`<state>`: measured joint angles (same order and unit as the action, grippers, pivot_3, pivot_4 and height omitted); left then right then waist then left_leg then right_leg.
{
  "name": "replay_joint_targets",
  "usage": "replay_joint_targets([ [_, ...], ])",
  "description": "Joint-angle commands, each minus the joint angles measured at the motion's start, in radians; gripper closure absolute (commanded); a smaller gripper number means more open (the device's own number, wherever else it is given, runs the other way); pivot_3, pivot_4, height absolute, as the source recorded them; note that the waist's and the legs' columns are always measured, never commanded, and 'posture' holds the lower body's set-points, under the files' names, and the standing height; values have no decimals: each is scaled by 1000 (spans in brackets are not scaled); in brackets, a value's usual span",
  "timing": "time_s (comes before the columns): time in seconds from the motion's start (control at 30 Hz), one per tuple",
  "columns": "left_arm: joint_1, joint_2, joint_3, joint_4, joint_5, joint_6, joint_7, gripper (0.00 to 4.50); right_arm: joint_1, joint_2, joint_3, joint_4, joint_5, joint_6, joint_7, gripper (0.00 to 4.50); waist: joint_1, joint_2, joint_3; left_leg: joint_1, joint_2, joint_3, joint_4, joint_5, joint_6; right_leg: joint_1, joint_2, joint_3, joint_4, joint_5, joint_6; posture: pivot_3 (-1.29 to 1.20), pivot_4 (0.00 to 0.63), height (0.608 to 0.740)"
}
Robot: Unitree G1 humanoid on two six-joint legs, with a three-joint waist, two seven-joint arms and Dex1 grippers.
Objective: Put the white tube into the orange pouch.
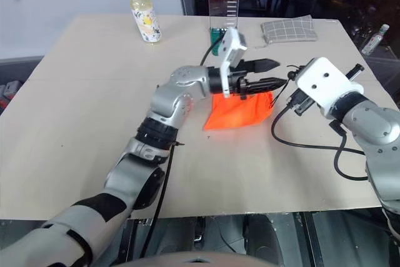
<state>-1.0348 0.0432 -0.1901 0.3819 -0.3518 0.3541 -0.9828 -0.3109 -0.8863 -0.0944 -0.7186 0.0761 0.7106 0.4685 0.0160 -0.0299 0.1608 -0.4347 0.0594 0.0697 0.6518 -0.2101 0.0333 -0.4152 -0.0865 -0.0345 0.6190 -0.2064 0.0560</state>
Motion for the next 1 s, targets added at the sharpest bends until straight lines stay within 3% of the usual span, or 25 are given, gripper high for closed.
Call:
replay_joint_targets([
  [0.03, -33, -24, -5, 53, 20, -41, -16, 1623, -20, -17, -22, -47, -22, -6, 10, 4500, -1, 0, 0, 0, 0, 0, 0, 0, 0, 0, 0, 0, 0, 0, 0, 0, 150, 740],
  [0.8, -73, -63, 31, 88, 22, -15, -17, 1623, -64, 8, 17, -91, -28, 60, 13, 4500, -1, 0, 0, -1, 0, 0, 0, 0, 0, -1, 0, 0, 1, 0, 1, 0, 150, 740],
  [0.9, -77, -70, 37, 89, 20, -10, -17, 2451, -65, 6, 22, -91, -32, 64, 15, 4500, -1, 0, 0, 0, 0, 0, 0, 0, 0, -1, 0, 0, 1, 0, 1, 0, 150, 740],
  [0.97, -78, -72, 38, 89, 19, -7, -20, 3523, -64, 4, 23, -92, -35, 66, 18, 4500, -1, 0, 0, 0, 0, 0, 0, 0, 0, -1, 0, 0, 1, 0, 1, 0, 150, 740],
  [1.0, -78, -70, 35, 88, 22, -7, -24, 3791, -63, 5, 22, -92, -36, 67, 17, 4500, -1, 0, 0, 0, 0, 0, 0, 0, 0, -1, 0, 0, 1, 0, 1, 0, 150, 740],
])
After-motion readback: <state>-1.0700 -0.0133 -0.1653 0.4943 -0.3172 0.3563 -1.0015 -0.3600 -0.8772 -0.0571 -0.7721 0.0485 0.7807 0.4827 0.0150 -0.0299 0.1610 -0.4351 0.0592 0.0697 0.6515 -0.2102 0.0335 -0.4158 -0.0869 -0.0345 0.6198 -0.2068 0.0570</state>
